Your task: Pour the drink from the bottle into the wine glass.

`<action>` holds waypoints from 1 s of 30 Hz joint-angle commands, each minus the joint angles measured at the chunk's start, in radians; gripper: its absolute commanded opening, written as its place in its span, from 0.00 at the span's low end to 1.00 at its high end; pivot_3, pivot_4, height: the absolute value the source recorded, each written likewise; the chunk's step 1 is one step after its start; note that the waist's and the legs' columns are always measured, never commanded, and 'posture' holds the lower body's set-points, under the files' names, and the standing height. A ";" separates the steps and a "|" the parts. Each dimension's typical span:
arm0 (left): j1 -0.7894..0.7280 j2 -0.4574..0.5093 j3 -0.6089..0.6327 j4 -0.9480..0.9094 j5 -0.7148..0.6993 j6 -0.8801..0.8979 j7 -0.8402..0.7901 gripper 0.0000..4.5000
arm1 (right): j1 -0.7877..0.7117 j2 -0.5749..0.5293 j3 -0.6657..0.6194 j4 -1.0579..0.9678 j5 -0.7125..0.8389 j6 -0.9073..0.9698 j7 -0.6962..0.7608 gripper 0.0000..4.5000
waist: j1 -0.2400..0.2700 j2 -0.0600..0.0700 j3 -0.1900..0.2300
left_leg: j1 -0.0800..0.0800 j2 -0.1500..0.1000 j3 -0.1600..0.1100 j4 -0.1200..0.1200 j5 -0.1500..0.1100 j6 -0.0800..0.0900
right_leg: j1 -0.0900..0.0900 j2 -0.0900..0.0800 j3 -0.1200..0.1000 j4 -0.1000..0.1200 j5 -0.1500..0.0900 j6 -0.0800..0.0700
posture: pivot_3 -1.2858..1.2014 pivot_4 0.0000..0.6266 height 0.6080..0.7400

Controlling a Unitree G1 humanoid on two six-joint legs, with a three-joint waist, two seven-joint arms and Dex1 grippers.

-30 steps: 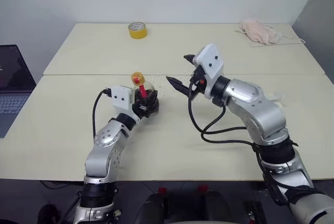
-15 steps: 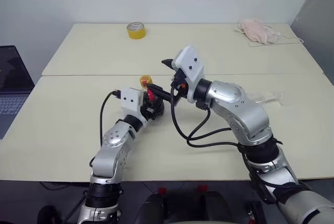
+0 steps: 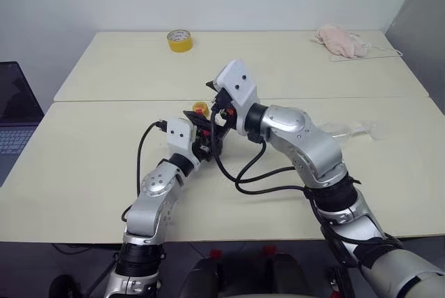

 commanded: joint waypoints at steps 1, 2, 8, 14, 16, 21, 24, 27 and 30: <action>-0.014 -0.008 -0.005 -0.072 -0.010 -0.035 -0.018 0.58 | -0.014 0.013 0.010 -0.001 -0.009 -0.009 0.002 1.00 | 0.000 0.000 0.000 | 0.000 0.000 0.000 0.000 0.000 0.000 | 0.000 0.000 0.000 0.000 0.000 0.000 | 0.52 0.24 1.00; -0.012 -0.007 -0.006 -0.073 -0.008 -0.036 -0.020 0.58 | -0.015 0.016 0.006 0.002 -0.009 -0.011 0.005 1.00 | 0.000 0.000 0.000 | 0.000 0.000 0.000 0.000 0.000 0.000 | 0.000 0.000 0.000 0.000 0.000 0.000 | 0.52 0.24 1.00; -0.005 -0.006 -0.004 -0.076 -0.004 -0.047 -0.031 0.58 | -0.022 0.014 -0.003 0.028 -0.014 -0.018 0.019 0.81 | -0.001 0.000 0.000 | 0.000 0.000 0.000 0.000 0.000 0.000 | 0.000 0.000 0.000 0.000 0.000 0.000 | 0.52 0.24 1.00; -0.009 -0.008 -0.003 -0.072 0.000 -0.048 -0.038 0.58 | -0.021 0.014 -0.002 0.036 -0.016 -0.014 0.026 0.43 | -0.005 0.000 0.000 | 0.000 0.000 0.000 0.000 0.000 0.000 | 0.000 0.000 0.000 0.000 0.000 0.000 | 0.52 0.24 1.00; -0.006 -0.009 -0.004 -0.074 0.000 -0.047 -0.037 0.58 | -0.022 0.012 -0.005 0.035 -0.016 -0.017 0.029 0.29 | -0.005 0.000 0.000 | 0.000 0.000 0.000 0.000 0.000 0.000 | 0.000 0.000 0.000 0.000 0.000 0.000 | 0.52 0.24 1.00; 0.003 -0.009 -0.001 -0.077 -0.004 -0.045 -0.039 0.58 | -0.021 -0.013 -0.010 0.035 -0.006 -0.031 0.068 0.29 | -0.004 0.000 0.000 | 0.000 0.000 0.000 0.000 0.000 0.000 | 0.000 0.000 0.000 0.000 0.000 0.000 | 0.52 0.24 1.00; 0.007 -0.009 0.002 -0.081 -0.010 -0.042 -0.043 0.58 | -0.030 -0.052 -0.009 0.063 -0.004 -0.078 0.133 0.29 | -0.005 0.000 0.000 | 0.000 0.000 0.000 0.000 0.000 0.000 | 0.000 0.000 0.000 0.000 0.000 0.000 | 0.52 0.24 1.00; 0.008 -0.009 0.001 -0.085 -0.017 -0.038 -0.048 0.58 | -0.057 -0.116 -0.008 0.173 0.007 -0.225 0.287 0.29 | -0.004 0.000 0.000 | 0.000 0.000 0.000 0.000 0.000 0.000 | 0.000 0.000 0.000 0.000 0.000 0.000 | 0.52 0.24 1.00; 0.009 -0.008 0.000 -0.089 -0.020 -0.036 -0.050 0.58 | -0.086 -0.144 -0.010 0.287 0.033 -0.360 0.429 0.29 | -0.007 0.000 0.000 | 0.000 0.000 0.001 0.000 0.000 0.000 | 0.000 0.000 0.000 -0.001 0.000 0.000 | 0.52 0.24 1.00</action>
